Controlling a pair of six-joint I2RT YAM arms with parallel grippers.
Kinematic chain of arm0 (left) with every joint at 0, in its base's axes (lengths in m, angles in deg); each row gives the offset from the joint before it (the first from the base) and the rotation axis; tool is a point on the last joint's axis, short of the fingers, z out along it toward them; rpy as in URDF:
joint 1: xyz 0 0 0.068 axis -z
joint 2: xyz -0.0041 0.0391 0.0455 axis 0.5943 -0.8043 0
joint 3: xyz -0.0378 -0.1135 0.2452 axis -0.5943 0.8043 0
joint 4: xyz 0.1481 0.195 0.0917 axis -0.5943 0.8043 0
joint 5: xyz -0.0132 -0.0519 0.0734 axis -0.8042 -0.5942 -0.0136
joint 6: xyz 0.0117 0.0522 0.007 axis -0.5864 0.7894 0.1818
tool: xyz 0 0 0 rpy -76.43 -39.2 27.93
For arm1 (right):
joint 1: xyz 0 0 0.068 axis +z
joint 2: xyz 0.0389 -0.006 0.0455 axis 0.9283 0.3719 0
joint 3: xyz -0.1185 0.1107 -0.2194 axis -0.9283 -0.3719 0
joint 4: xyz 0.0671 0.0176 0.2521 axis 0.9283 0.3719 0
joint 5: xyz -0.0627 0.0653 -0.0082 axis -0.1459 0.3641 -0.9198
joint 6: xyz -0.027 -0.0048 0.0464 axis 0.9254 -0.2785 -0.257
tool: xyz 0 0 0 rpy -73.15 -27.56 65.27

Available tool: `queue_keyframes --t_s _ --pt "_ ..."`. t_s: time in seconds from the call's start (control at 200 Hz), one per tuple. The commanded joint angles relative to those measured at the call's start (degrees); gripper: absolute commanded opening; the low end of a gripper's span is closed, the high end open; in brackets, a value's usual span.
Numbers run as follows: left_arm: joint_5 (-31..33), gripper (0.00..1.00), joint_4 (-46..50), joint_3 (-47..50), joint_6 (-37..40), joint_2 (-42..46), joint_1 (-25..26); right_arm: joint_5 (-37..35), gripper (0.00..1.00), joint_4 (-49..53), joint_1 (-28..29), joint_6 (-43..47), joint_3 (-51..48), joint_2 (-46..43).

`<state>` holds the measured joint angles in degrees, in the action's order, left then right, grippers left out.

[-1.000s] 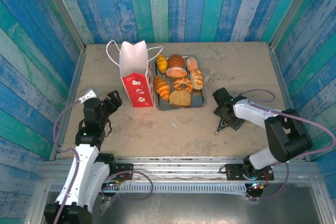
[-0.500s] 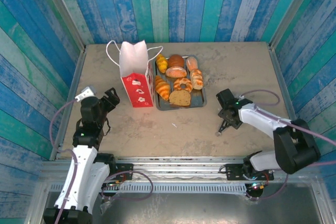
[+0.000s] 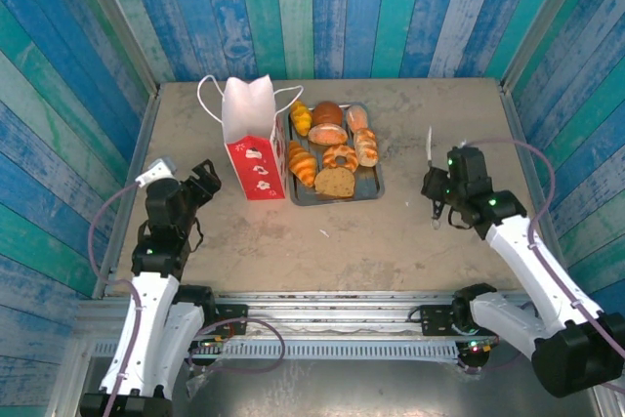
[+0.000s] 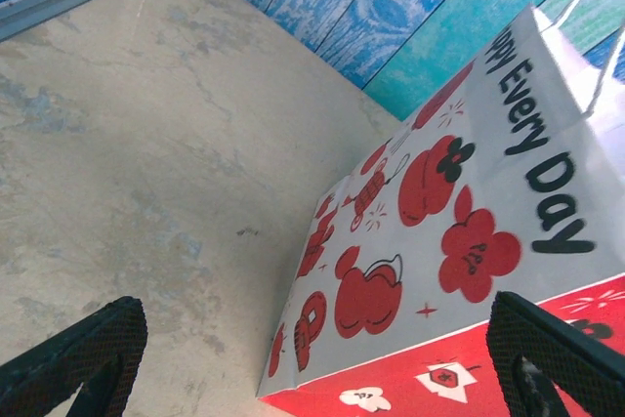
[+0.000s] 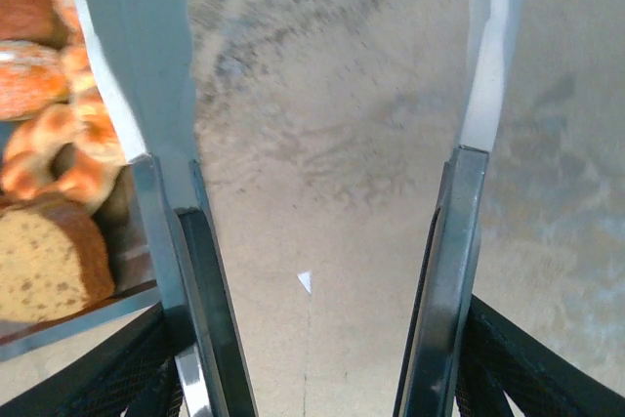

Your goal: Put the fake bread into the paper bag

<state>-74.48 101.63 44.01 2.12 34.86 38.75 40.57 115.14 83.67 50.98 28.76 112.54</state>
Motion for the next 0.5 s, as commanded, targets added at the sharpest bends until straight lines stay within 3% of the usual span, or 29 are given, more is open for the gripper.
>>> queue_keyframes --t_s 0.0,0.24,0.496 --pt "-1.4 0.94 0.37 -3.01 0.39 0.44 -0.3 4.96 0.69 7.2 -1.12 11.81 6.77 2.62" --pt "-2.95 0.94 1.18 -6.17 0.44 0.25 -0.24 10.61 0.68 13.97 -4.4 18.55 14.05 12.13" --pt "-3.34 0.94 1.18 -5.65 0.18 0.12 -0.24 10.4 0.7 16.68 -4.78 21.69 17.12 21.15"
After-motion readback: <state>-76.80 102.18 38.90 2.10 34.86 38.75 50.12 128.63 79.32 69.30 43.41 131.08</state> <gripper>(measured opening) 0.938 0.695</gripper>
